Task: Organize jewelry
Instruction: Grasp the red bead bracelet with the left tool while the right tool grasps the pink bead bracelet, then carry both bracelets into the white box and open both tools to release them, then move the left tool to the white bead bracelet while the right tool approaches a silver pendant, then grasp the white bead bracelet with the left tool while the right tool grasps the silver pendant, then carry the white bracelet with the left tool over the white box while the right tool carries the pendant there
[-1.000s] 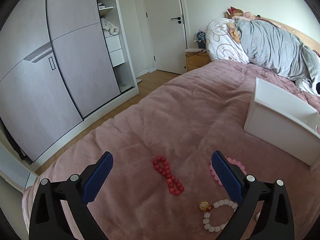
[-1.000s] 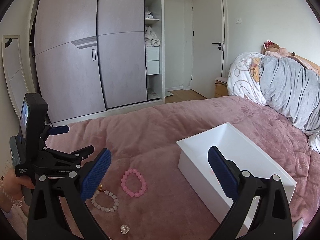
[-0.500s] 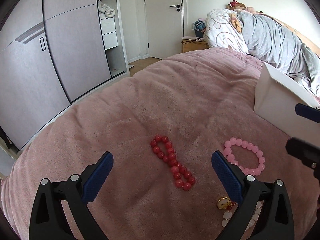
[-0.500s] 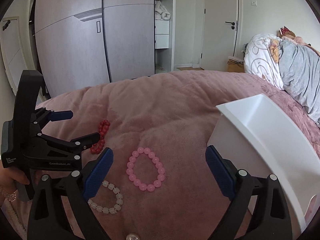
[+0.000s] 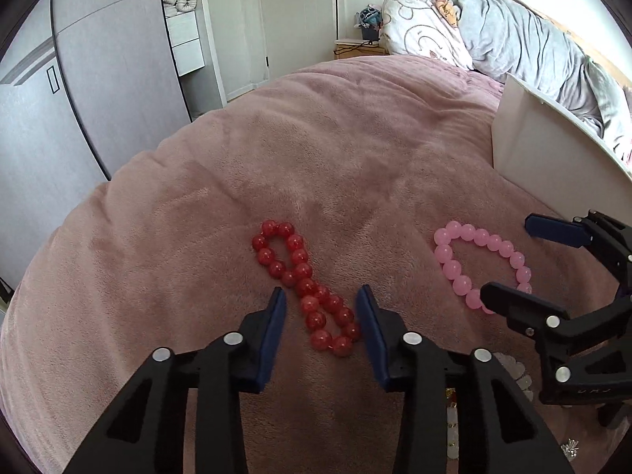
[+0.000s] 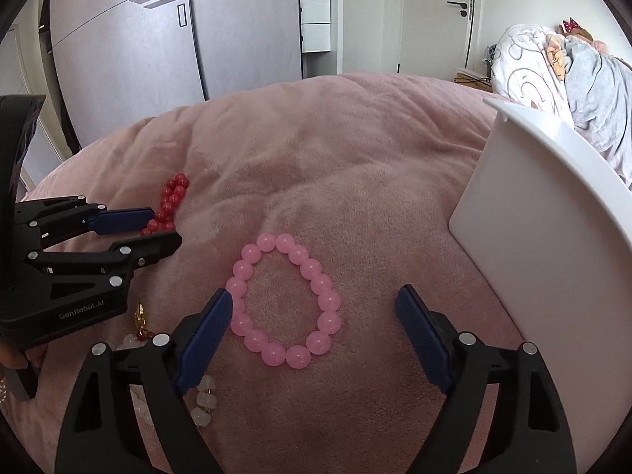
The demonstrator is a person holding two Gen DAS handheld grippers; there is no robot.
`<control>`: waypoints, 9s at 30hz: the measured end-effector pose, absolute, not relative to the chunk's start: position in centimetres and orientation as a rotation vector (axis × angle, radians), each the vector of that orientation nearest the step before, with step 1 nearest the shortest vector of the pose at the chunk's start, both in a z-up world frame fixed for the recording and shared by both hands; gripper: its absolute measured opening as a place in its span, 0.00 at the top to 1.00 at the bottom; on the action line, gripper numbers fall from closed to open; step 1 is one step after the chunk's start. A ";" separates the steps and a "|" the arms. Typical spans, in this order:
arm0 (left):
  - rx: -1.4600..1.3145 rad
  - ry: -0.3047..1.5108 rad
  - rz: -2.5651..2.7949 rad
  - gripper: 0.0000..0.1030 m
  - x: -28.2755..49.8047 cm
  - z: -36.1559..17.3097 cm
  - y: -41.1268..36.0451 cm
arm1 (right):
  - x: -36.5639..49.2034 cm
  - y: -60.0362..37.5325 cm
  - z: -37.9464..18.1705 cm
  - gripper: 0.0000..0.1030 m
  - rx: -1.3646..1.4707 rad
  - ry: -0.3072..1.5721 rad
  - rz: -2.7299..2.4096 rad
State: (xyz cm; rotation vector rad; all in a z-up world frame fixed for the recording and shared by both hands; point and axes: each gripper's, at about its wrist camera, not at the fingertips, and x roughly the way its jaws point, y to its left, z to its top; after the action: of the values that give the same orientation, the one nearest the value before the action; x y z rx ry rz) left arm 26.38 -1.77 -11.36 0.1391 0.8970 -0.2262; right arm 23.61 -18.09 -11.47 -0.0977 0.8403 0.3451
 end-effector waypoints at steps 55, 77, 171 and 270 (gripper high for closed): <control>0.107 0.722 -0.465 0.85 19.7 -0.4 -9.7 | 15.9 -30.3 1.4 0.88 0.112 0.643 0.287; 0.160 0.669 -0.583 0.85 21.3 7.7 -22.2 | 14.2 -37.8 7.5 0.88 0.117 0.531 0.202; 0.152 0.778 -0.227 0.06 16.0 -5.0 -2.6 | 12.7 -25.2 -3.9 0.05 -0.150 0.581 0.540; 0.157 0.744 -0.681 0.85 28.5 6.9 -27.5 | 17.8 -47.0 -1.0 0.83 0.112 0.596 0.182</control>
State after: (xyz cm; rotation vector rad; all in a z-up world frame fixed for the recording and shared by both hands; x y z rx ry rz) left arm 28.48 -27.51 6.92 0.1567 0.7441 -0.6807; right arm 17.83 -47.05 -0.99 0.1121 0.5960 0.1823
